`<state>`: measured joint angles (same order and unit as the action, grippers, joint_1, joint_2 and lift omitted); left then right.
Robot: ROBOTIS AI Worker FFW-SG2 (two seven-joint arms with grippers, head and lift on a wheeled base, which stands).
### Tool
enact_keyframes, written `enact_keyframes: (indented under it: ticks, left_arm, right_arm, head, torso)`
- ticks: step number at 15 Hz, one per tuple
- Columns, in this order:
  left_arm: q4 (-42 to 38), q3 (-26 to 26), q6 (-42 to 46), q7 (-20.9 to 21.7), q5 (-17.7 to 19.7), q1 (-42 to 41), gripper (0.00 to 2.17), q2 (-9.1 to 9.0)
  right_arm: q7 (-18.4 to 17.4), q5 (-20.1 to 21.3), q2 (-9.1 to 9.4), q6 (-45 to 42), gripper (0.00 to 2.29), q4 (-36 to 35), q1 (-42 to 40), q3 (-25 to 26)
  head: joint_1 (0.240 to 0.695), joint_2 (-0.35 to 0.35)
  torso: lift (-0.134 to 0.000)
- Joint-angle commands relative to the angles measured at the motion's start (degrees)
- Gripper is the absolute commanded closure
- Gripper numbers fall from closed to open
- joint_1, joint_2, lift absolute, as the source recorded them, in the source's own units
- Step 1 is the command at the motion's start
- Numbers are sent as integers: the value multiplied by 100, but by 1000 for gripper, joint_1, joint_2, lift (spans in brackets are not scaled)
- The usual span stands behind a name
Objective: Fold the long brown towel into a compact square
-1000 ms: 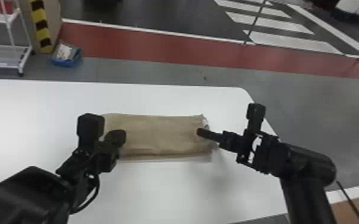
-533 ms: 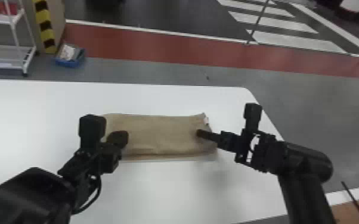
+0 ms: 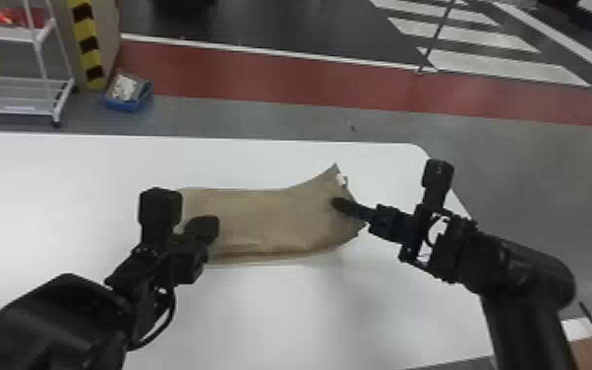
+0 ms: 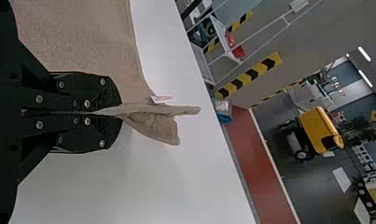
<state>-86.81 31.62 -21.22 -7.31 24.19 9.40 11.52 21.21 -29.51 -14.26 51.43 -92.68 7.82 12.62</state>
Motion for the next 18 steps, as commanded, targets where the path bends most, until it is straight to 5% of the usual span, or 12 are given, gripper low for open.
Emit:
enact_keyframes:
  ticks: [1, 9, 11, 15, 18]
  left_arm:
    - [15, -7, -71, 36, 34, 0, 2061, 0]
    - [129, 151, 70, 318, 209, -17, 2061, -80]
    - [-3, -104, 140, 493, 315, -105, 2061, 8]
    - [-222, -350, -1, 537, 420, -61, 2061, 457]
    - [-29, -341, -1, 783, 359, -61, 2061, 483]
  right_arm:
    - [-21, -318, 46, 57, 1305, -321, -35, 56]
    - [-117, -143, 521, -348, 1301, -497, -18, -462]
    - [-117, -169, 486, -400, 1301, -497, -9, -374]
    - [-109, -239, 416, -400, 1301, -497, 9, -234]
    - [-91, -248, 416, -436, 1301, -497, 26, -251]
  head:
    - [695, -251]
    - [695, -207]
    - [695, -203]
    - [695, -184]
    - [695, -162]
  torso:
    - [-120]
    - [-120]
    - [-120]
    - [-120]
    - [-120]
